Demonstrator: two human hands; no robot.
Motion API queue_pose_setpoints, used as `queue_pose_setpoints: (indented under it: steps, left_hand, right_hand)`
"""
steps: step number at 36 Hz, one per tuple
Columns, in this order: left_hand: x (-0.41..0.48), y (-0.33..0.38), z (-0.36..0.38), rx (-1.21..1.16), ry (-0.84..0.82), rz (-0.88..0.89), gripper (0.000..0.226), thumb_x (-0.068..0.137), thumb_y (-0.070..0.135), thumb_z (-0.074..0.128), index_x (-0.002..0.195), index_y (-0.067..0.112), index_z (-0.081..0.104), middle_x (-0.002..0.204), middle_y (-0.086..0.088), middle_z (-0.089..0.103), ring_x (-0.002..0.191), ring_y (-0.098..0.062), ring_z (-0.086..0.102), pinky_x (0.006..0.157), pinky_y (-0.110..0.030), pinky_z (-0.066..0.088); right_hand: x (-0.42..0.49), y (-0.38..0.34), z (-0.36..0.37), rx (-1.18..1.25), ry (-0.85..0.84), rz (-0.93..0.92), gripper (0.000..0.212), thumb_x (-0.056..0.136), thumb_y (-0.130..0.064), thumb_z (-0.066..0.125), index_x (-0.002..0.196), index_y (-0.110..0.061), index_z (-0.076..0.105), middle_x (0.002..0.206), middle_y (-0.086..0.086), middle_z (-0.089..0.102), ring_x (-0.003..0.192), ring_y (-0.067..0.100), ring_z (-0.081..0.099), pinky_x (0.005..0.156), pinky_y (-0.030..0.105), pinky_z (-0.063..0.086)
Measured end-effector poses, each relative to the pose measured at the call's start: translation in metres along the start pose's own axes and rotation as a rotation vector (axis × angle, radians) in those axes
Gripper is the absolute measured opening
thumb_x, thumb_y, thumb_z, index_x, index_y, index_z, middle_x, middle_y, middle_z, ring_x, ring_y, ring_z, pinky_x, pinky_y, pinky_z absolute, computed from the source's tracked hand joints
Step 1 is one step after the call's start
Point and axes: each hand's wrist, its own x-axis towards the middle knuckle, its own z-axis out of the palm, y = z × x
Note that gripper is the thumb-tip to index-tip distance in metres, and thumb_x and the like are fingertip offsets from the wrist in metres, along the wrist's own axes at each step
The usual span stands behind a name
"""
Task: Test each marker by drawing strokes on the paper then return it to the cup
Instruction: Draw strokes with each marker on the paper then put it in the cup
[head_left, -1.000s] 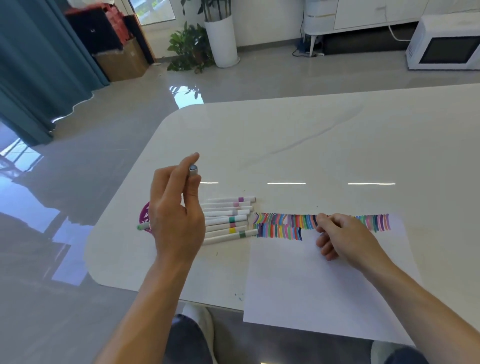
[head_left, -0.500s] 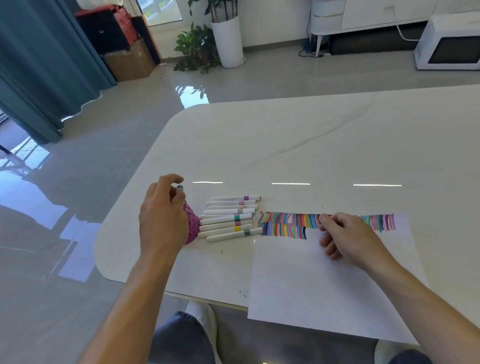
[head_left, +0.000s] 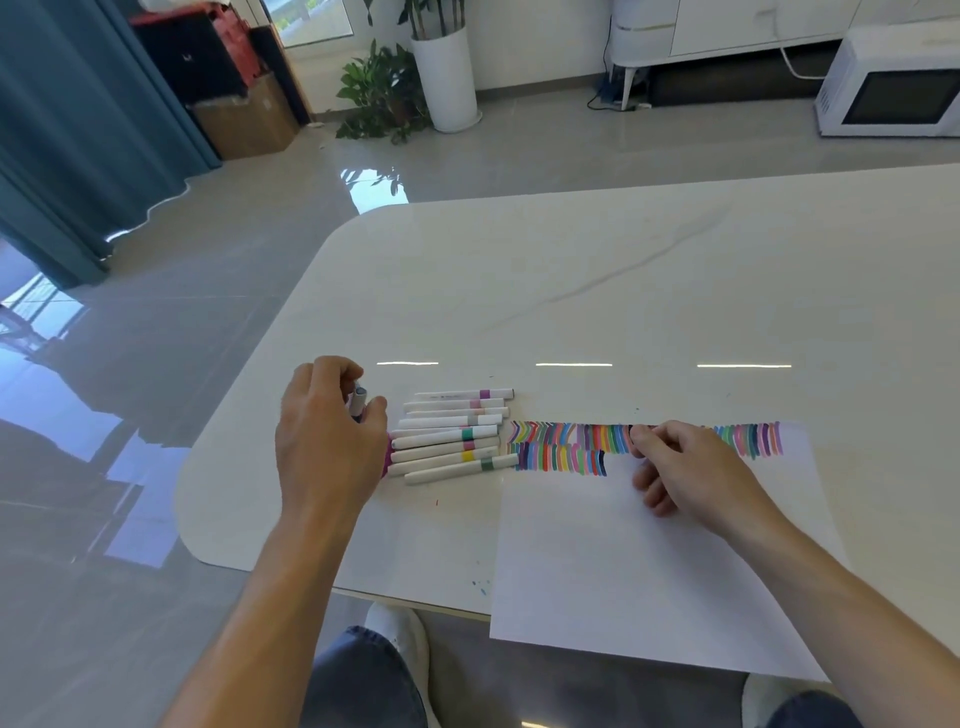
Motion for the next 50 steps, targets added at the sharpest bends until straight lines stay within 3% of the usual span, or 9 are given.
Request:
queue_pose_setpoints:
  steps: [3,6,10,18,24,34,41,46,50]
  left_hand:
    - [-0.004,0.006,0.002,-0.019,0.001,0.104,0.035,0.085,0.011,0.075,0.116,0.019,0.06,0.107,0.005,0.058,0.096,-0.01,0.054,0.076,-0.011,0.037]
    - [-0.009,0.014,0.008,-0.013,-0.024,0.243,0.039,0.086,0.008,0.074,0.121,0.017,0.059,0.113,0.001,0.061,0.104,-0.013,0.056,0.083,-0.026,0.049]
    - [-0.015,0.022,0.017,0.01,-0.055,0.347,0.037,0.085,0.002,0.073,0.119,0.012,0.062,0.113,-0.003,0.062,0.107,-0.023,0.057,0.085,-0.036,0.052]
    - [-0.027,0.028,0.036,-0.006,-0.398,0.331,0.017,0.088,0.015,0.07,0.104,0.019,0.068,0.096,0.009,0.061,0.094,-0.015,0.058,0.082,-0.031,0.048]
    - [-0.035,0.021,0.049,0.085,-0.601,0.249,0.018,0.088,0.024,0.071,0.106,0.025,0.069,0.1,0.011,0.06,0.096,-0.014,0.056,0.082,-0.03,0.049]
    - [-0.039,0.019,0.061,0.129,-0.608,0.256,0.022,0.087,0.02,0.071,0.109,0.024,0.072,0.104,0.008,0.06,0.101,-0.013,0.048,0.076,-0.021,0.03]
    - [-0.041,0.022,0.065,0.132,-0.603,0.285,0.014,0.089,0.021,0.068,0.103,0.024,0.073,0.101,0.009,0.063,0.1,-0.015,0.054,0.076,-0.024,0.038]
    - [-0.037,0.028,0.066,-0.041,-0.567,0.212,0.008,0.09,0.024,0.065,0.096,0.027,0.07,0.091,0.014,0.067,0.082,-0.008,0.056,0.062,-0.018,0.037]
    - [-0.037,0.036,0.069,-0.247,-0.558,0.146,0.009,0.092,0.025,0.066,0.097,0.033,0.065,0.085,0.017,0.066,0.08,-0.003,0.06,0.066,-0.019,0.047]
  right_hand:
    - [-0.001,0.0,0.0,-0.012,0.003,-0.001,0.034,0.104,-0.038,0.054,0.088,-0.01,0.067,0.063,0.002,0.074,0.048,0.015,0.066,0.05,0.028,0.052]
    - [-0.001,-0.001,0.0,-0.022,0.005,-0.001,0.033,0.104,-0.039,0.054,0.089,-0.012,0.067,0.065,0.002,0.074,0.049,0.015,0.068,0.048,0.025,0.051]
    - [-0.001,-0.002,-0.001,-0.033,0.01,-0.006,0.033,0.104,-0.039,0.054,0.09,-0.013,0.067,0.066,0.001,0.074,0.05,0.015,0.069,0.047,0.023,0.05]
    - [-0.002,-0.002,0.0,-0.032,0.015,-0.012,0.033,0.105,-0.038,0.054,0.09,-0.012,0.067,0.066,0.003,0.074,0.05,0.015,0.068,0.048,0.026,0.051]
    - [-0.001,-0.002,0.0,-0.048,0.022,-0.012,0.032,0.105,-0.038,0.054,0.089,-0.014,0.067,0.065,0.001,0.074,0.049,0.014,0.068,0.047,0.022,0.05]
    - [-0.002,-0.002,0.0,-0.03,0.018,-0.007,0.027,0.104,-0.035,0.056,0.09,-0.014,0.066,0.067,0.003,0.074,0.05,0.015,0.068,0.048,0.024,0.051]
    - [-0.002,-0.001,0.002,-0.033,0.026,-0.009,0.023,0.103,-0.028,0.056,0.089,-0.012,0.067,0.066,0.003,0.074,0.05,0.015,0.068,0.047,0.023,0.051]
    - [-0.001,0.001,0.002,-0.023,0.019,0.003,0.02,0.101,-0.022,0.056,0.088,-0.012,0.066,0.065,0.004,0.074,0.05,0.017,0.068,0.05,0.027,0.053]
    - [0.001,0.002,0.003,0.004,0.026,0.01,0.017,0.1,-0.021,0.056,0.09,-0.011,0.064,0.064,0.004,0.074,0.049,0.018,0.067,0.049,0.028,0.053]
